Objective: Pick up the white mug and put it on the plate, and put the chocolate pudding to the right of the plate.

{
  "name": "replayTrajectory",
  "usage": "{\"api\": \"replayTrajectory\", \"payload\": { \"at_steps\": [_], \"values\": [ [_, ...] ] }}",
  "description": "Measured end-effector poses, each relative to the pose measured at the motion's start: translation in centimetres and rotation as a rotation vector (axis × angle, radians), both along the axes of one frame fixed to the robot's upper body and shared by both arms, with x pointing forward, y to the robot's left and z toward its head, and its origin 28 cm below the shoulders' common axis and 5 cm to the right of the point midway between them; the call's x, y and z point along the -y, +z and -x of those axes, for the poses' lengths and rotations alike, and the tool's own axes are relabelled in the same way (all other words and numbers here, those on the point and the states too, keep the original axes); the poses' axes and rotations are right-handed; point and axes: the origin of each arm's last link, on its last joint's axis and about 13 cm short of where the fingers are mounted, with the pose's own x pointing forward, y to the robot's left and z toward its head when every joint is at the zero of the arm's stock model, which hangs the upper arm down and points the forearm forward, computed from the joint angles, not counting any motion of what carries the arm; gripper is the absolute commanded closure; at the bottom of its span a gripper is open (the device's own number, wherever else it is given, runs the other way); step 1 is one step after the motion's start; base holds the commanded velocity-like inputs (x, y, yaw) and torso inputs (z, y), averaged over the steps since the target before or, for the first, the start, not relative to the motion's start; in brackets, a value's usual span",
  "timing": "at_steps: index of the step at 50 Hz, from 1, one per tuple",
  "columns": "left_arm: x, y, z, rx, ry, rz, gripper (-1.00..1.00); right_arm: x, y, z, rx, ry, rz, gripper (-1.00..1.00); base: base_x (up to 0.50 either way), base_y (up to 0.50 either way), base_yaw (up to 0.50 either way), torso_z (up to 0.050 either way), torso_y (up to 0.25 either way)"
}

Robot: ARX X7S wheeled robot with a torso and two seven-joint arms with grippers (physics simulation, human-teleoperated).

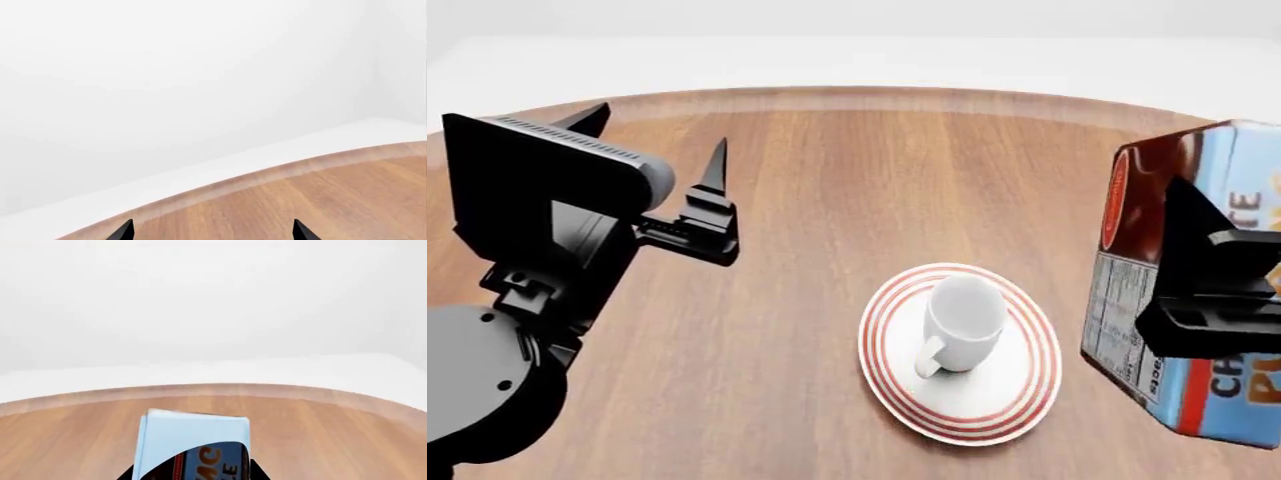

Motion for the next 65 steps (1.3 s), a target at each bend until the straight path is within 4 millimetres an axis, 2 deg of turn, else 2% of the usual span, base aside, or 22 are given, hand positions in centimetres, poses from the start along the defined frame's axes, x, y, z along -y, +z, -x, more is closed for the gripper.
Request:
{"api": "replayTrajectory", "payload": {
  "at_steps": [9,22,35,45,56,65],
  "values": [
    [0.1,0.0,-0.1,0.0,-0.003,-0.003,-1.0,1.8,1.7,-1.9,0.144,-0.15,0.076,1.0,0.0,0.0,0.0,0.0,0.0],
    [0.2,-0.3,-0.2,-0.006,-0.007,-0.009,-1.0,4.8,3.4,-7.7,0.26,-0.284,0.163,1.0,0.0,0.0,0.0,0.0,0.0],
    [0.4,-0.5,-0.2,-0.011,-0.011,-0.019,-1.0,7.8,4.8,-14.7,0.123,-0.219,0.21,1.0,0.0,0.0,0.0,0.0,0.0],
    [0.5,-0.5,-0.3,-0.015,-0.016,-0.023,-1.0,9.1,5.9,-19.1,-0.012,-0.105,0.307,1.0,0.0,0.0,0.0,0.0,0.0],
    [0.5,-0.7,-0.3,-0.019,-0.019,-0.024,-1.0,10.6,6.5,-21.8,-0.132,-0.071,0.362,1.0,0.0,0.0,0.0,0.0,0.001],
    [0.6,-0.8,-0.4,-0.021,-0.021,-0.024,-1.0,11.8,5.5,-23.1,-0.24,-0.097,0.372,1.0,0.0,0.0,0.0,0.0,0.0]
  ]
}}
